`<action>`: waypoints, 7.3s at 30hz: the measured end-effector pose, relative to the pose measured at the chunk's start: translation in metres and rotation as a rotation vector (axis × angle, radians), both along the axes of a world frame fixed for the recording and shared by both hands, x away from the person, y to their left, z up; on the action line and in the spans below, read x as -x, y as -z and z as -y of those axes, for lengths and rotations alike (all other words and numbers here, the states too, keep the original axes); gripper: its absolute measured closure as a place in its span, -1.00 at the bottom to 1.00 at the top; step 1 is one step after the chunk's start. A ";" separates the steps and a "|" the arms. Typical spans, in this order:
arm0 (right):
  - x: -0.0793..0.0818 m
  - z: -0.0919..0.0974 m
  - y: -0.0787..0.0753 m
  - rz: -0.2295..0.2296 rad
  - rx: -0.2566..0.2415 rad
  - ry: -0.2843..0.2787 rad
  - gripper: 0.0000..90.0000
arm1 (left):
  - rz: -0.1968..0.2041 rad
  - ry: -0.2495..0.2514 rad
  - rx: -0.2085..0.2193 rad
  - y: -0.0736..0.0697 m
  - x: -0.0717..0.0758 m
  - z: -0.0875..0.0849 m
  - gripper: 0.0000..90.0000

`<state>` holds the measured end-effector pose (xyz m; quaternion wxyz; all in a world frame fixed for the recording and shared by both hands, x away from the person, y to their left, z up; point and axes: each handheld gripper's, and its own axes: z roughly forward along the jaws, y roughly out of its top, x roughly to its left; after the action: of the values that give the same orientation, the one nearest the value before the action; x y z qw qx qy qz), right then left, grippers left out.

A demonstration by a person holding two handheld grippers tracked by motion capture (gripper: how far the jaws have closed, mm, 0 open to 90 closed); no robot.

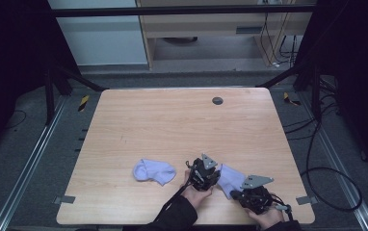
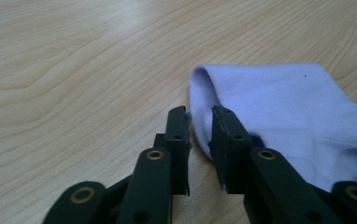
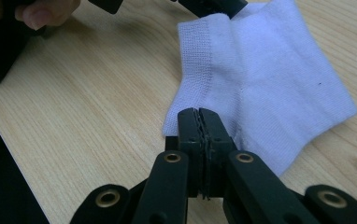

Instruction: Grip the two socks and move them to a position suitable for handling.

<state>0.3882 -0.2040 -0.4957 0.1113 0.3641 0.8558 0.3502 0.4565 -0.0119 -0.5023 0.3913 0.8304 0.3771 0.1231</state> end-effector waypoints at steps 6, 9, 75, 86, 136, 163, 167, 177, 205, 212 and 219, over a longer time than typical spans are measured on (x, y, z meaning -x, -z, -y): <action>0.002 0.006 -0.010 0.040 -0.076 0.007 0.99 | -0.006 0.010 0.010 0.000 0.000 0.000 0.95; 0.003 0.010 -0.015 0.070 -0.101 0.026 0.99 | -0.005 0.014 0.014 0.000 0.000 0.000 0.97; -0.112 0.062 0.003 0.077 -0.003 0.420 0.69 | -0.032 -0.018 -0.013 -0.003 0.013 0.004 0.69; -0.111 0.064 0.000 0.055 0.000 0.430 1.00 | -0.019 -0.050 -0.026 -0.005 0.011 0.005 0.97; -0.044 0.011 -0.059 0.215 -0.160 0.237 0.12 | 0.160 -0.087 0.046 -0.099 -0.004 -0.155 -0.12; -0.059 -0.123 -0.056 0.184 -0.134 -0.042 0.19 | 0.138 -0.333 -0.008 -0.054 0.019 -0.269 -0.07; -0.057 -0.149 -0.051 0.172 -0.126 -0.087 0.21 | 0.114 -0.352 -0.038 -0.040 0.016 -0.270 -0.03; -0.058 -0.194 -0.028 0.123 -0.089 -0.136 0.28 | 0.049 -0.341 -0.035 -0.025 0.004 -0.263 0.08; -0.063 -0.218 0.002 0.014 -0.050 -0.155 0.89 | -0.065 -0.290 -0.081 -0.011 -0.002 -0.249 0.88; -0.064 -0.208 -0.010 0.039 -0.147 -0.108 0.93 | -0.064 -0.282 -0.072 -0.012 -0.001 -0.250 0.90; -0.080 -0.192 -0.024 0.065 -0.243 0.003 0.93 | -0.059 -0.273 -0.074 -0.013 -0.001 -0.250 0.90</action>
<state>0.4678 -0.0117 -0.4717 0.0942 0.3645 0.8025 0.4628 0.4571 0.2380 -0.4895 0.3287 0.7886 0.4930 0.1643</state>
